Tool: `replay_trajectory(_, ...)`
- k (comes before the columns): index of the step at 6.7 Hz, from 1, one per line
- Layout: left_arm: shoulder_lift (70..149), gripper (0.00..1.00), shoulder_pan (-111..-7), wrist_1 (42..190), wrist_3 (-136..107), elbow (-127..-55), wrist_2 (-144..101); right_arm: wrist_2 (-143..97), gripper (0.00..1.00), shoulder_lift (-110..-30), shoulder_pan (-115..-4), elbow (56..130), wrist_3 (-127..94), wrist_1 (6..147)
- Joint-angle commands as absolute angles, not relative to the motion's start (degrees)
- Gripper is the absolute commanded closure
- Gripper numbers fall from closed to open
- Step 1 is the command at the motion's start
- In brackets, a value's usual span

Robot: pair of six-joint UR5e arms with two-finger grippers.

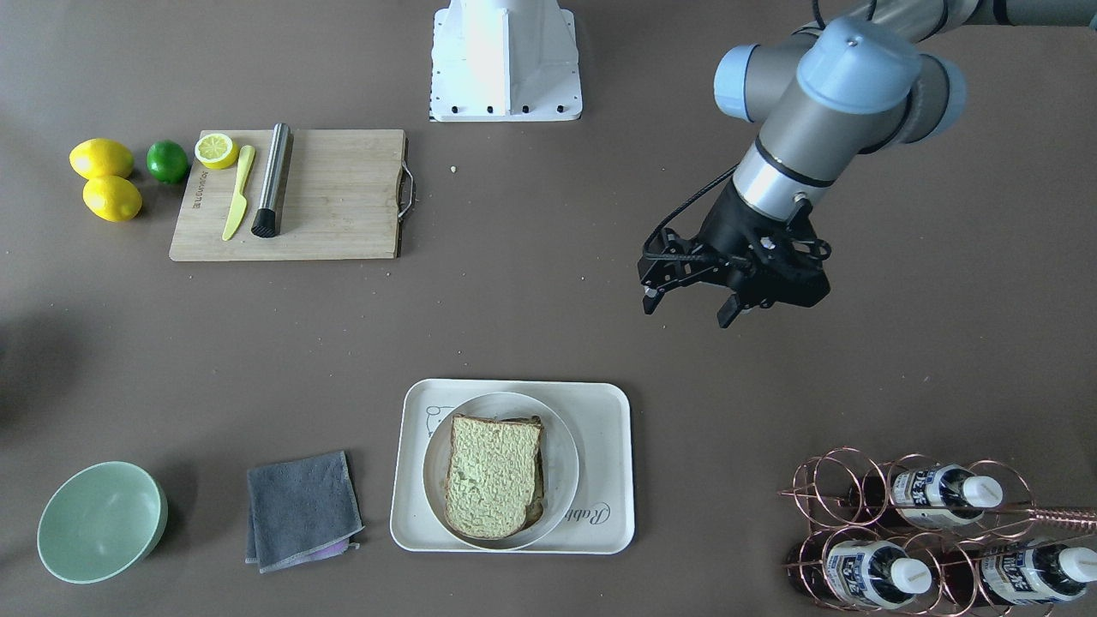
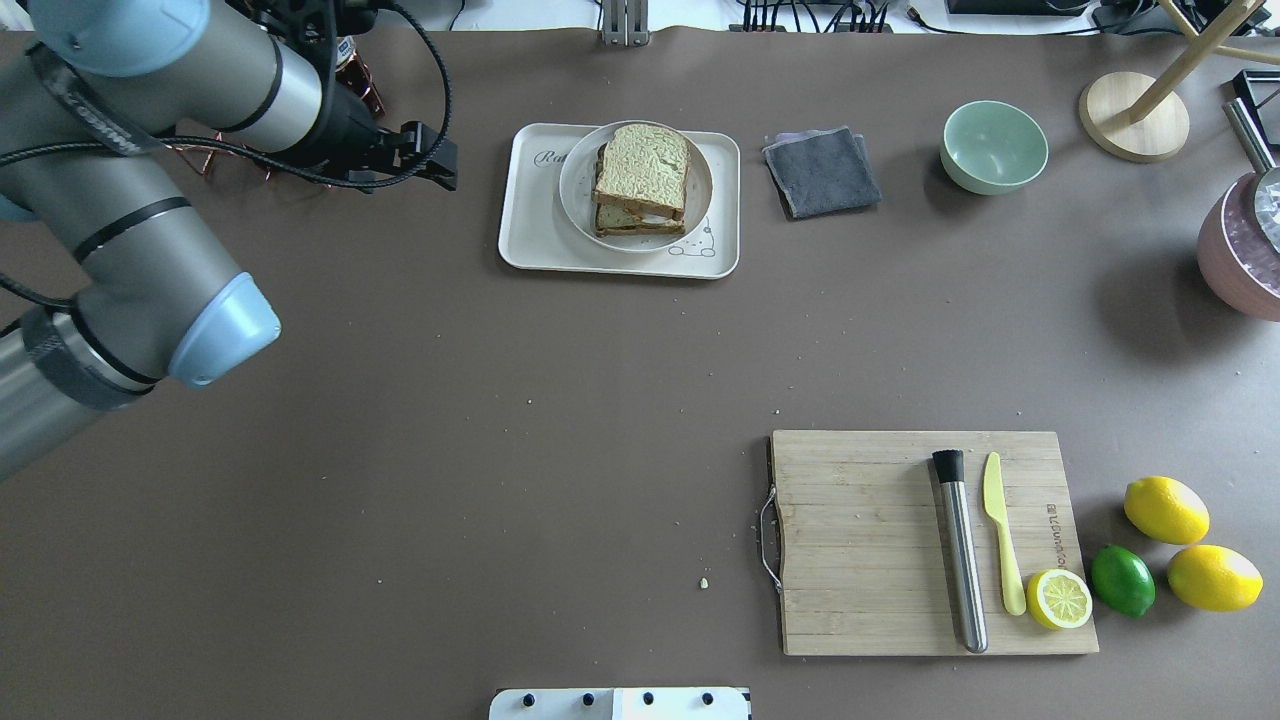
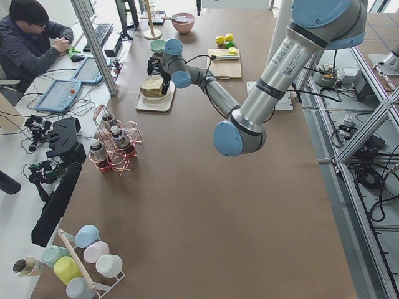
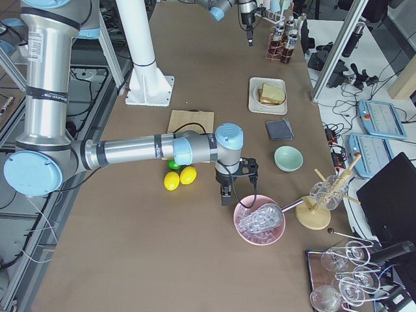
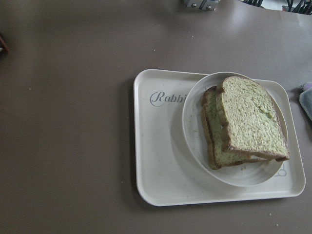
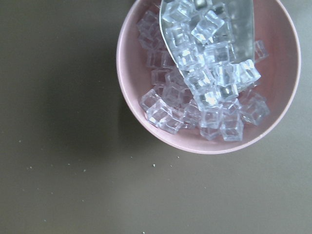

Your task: Make sandwich and place on tray

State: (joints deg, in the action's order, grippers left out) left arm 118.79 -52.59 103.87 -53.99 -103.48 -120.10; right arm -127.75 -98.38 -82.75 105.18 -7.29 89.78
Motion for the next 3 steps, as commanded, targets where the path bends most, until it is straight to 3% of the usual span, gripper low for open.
replay_trajectory(1,108.24,0.03,-63.13,97.39,-38.58,-111.61,-127.93,-128.76,0.0,-99.93,-91.29,105.03,6.35,94.63)
replay_trajectory(3,95.6,0.03,-74.91,97.29,-14.02,-108.74,-132.53,-128.67,0.0,-101.51,-92.2,104.77,7.56,94.66)
